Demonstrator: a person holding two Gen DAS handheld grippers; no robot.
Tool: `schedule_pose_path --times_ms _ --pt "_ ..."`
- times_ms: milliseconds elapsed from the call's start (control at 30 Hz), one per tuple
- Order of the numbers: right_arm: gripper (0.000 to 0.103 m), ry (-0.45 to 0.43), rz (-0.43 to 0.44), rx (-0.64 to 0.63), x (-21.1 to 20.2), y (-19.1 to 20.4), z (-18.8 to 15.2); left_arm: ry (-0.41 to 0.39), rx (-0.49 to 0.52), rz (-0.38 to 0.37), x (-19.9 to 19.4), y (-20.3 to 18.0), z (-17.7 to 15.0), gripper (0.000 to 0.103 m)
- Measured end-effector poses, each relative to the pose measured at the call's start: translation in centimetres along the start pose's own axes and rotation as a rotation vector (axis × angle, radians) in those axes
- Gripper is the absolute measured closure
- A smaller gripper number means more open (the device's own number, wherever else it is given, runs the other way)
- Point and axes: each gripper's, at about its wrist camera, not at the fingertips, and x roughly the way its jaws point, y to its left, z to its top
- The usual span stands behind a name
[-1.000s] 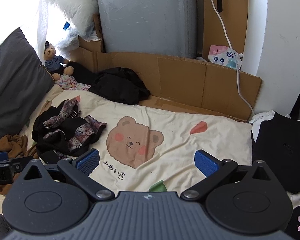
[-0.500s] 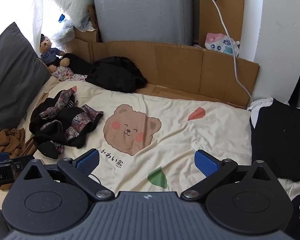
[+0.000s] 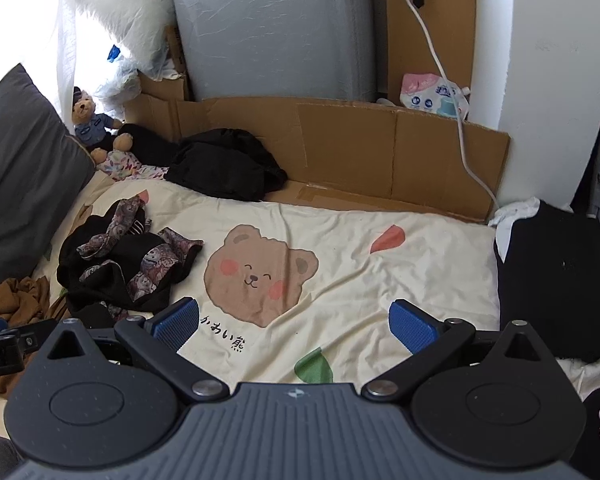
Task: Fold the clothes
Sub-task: 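Move both grippers toward the black bear-panel pants on the bed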
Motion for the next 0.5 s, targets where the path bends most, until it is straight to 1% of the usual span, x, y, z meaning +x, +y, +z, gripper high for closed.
schedule_pose_path --times_ms 200,300,500 --pt "0.0 0.005 -0.003 -0.002 0.3 0.5 0.5 -0.004 -0.013 0.001 0.0 0.6 0.2 0.004" --pt "0.0 0.022 0.006 0.007 0.7 0.5 0.6 -0.004 -0.008 0.008 0.2 0.9 0.3 0.004" --pt "0.0 0.042 -0.014 0.019 1.4 0.6 0.6 0.01 -0.012 0.012 0.9 1.5 0.4 0.004"
